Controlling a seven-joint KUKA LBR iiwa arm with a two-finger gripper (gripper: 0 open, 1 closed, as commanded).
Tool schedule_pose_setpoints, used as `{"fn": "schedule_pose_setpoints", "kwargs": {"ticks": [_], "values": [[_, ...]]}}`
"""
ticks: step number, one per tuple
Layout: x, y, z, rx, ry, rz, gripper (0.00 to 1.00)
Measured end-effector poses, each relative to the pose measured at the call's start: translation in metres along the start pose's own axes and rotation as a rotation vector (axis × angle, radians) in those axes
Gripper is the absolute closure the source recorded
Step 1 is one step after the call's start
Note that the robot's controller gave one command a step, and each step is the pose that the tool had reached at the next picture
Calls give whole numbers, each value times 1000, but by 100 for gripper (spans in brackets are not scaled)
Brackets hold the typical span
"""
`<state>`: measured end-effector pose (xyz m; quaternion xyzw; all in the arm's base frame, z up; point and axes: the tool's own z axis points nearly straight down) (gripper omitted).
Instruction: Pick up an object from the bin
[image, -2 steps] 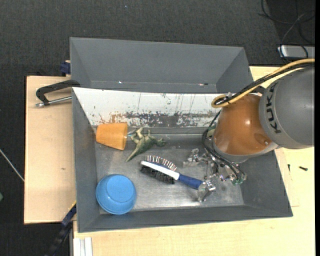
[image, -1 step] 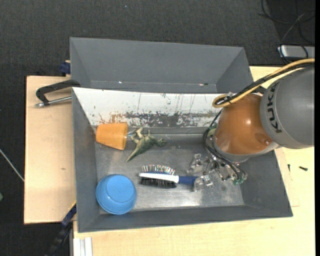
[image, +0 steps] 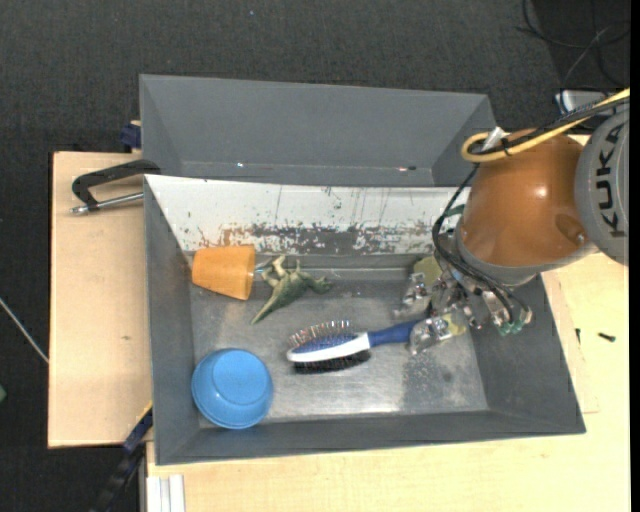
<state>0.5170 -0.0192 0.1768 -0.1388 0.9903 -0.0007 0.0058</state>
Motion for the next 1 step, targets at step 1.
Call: {"fn": "schedule_pose_setpoints", "kwargs": {"ticks": [1], "values": [[-12,-3,-84,1,-2,30,100]]}}
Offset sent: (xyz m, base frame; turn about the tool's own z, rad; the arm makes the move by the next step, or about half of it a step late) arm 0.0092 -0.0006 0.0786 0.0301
